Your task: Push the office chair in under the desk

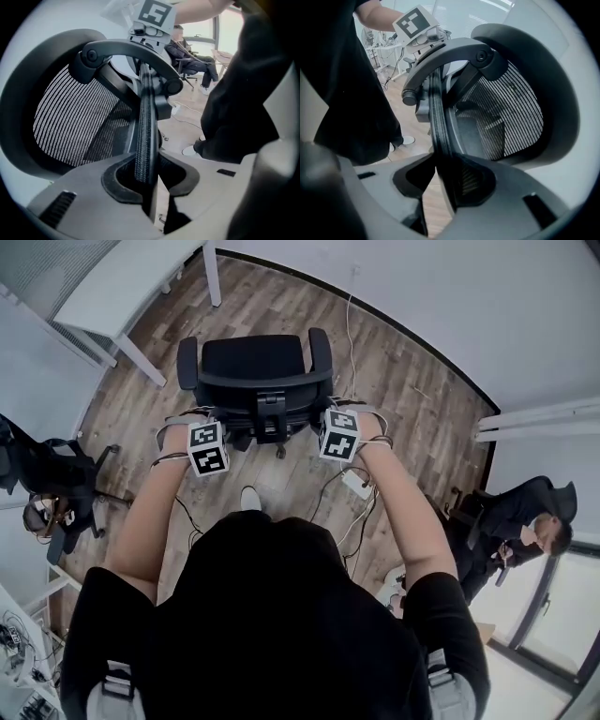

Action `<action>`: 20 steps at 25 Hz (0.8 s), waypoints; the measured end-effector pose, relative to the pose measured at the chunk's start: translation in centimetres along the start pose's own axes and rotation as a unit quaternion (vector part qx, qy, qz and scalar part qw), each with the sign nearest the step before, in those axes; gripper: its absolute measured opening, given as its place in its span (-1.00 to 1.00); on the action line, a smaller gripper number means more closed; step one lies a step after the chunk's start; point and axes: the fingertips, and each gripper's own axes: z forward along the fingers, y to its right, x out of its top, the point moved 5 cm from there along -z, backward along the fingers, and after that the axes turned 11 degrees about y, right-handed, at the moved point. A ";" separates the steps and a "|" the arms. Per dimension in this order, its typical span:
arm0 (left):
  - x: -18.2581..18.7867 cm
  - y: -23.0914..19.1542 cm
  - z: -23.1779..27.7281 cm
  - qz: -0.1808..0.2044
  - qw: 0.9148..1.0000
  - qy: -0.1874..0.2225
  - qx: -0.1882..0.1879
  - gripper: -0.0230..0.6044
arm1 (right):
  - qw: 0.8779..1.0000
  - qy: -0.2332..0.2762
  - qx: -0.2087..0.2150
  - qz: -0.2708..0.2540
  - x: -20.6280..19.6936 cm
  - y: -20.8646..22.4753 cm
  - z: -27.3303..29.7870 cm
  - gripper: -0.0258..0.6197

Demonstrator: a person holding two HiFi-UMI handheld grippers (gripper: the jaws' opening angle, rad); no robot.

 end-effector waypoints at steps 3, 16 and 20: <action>0.2 -1.7 0.5 -0.007 1.000 0.003 0.008 -0.66 | 1.000 -0.001 -0.005 -0.006 -0.4 2.2 0.2 -0.50; 4.6 -8.0 4.9 -0.045 0.997 -0.012 0.059 -0.66 | 0.996 0.036 0.020 -0.075 -6.3 11.9 0.7 -0.50; 6.2 -10.0 6.7 -0.064 0.994 -0.022 0.080 -0.67 | 0.993 0.050 0.028 -0.106 -8.4 15.2 1.0 -0.50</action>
